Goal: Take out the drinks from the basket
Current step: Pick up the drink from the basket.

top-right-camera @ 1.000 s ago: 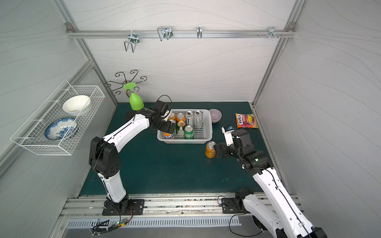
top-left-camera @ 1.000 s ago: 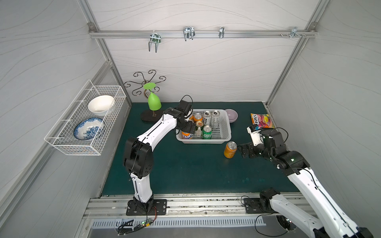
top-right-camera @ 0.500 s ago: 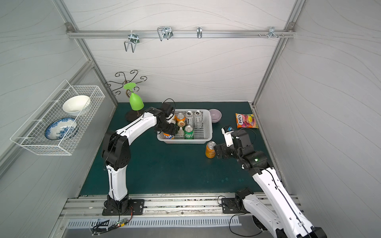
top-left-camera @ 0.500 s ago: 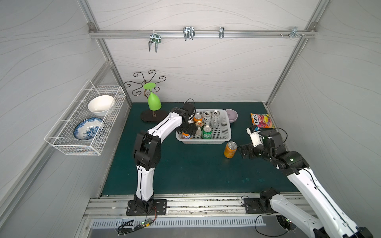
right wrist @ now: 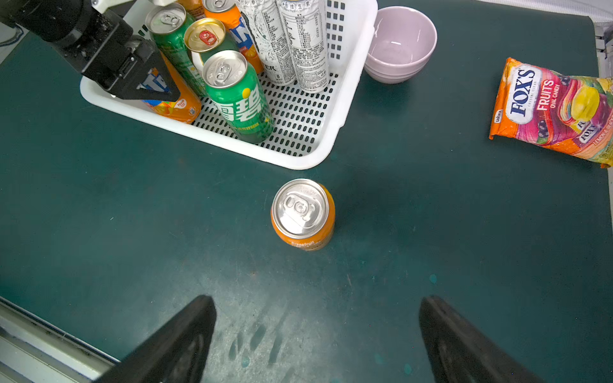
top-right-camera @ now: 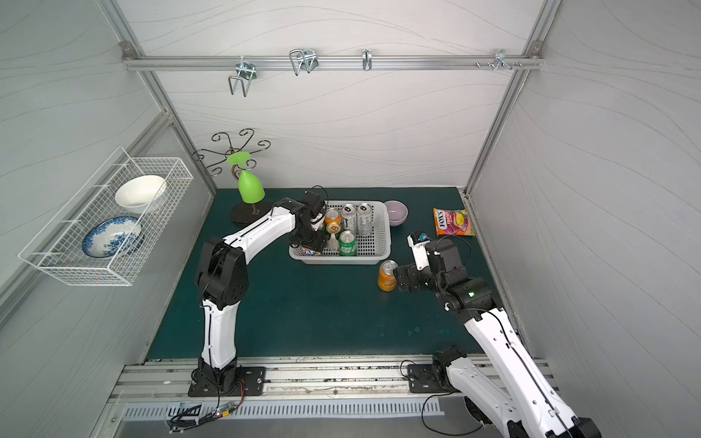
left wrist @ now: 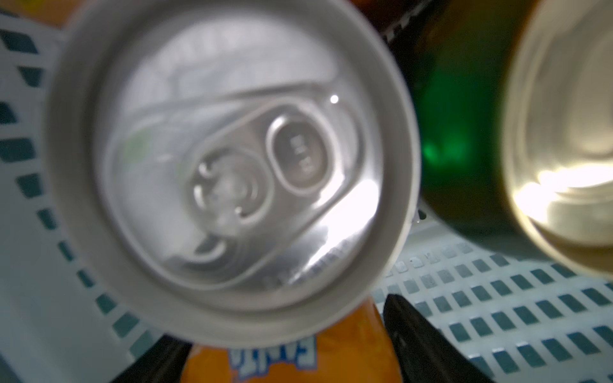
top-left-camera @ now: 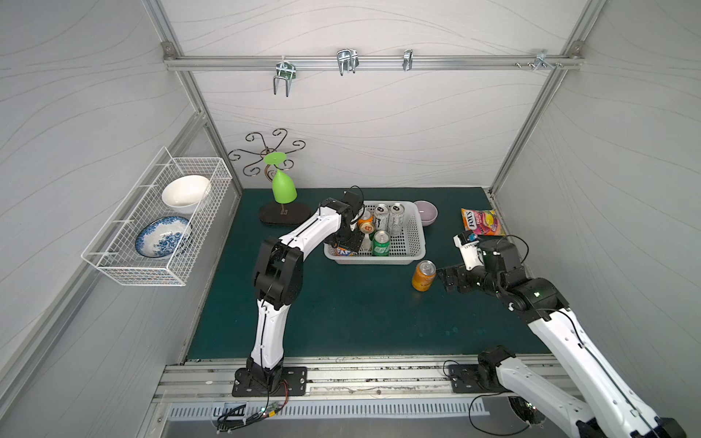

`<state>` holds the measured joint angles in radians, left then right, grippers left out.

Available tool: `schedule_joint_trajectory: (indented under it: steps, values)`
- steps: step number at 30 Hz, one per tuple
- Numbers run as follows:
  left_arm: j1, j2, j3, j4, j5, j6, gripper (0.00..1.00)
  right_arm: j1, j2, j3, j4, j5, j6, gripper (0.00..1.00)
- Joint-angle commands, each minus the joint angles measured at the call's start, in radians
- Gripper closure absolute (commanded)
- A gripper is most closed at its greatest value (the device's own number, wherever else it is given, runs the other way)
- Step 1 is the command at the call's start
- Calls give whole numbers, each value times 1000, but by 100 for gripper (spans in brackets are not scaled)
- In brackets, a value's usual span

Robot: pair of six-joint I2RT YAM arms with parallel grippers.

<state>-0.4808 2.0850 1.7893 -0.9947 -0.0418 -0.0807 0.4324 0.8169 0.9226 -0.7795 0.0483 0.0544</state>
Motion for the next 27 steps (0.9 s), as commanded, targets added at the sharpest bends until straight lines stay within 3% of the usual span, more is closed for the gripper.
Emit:
schedule_joint_trajectory:
  steps: [1,11,27]
  values:
    - [-8,17,48,-25,-6,6,23,-4,4,4,1,-1,-5,1]
    - [-8,2,85,-57,8,20,36,-4,16,16,2,-2,-10,1]
    - [-8,-154,107,-111,42,45,39,-4,22,15,8,1,-13,1]
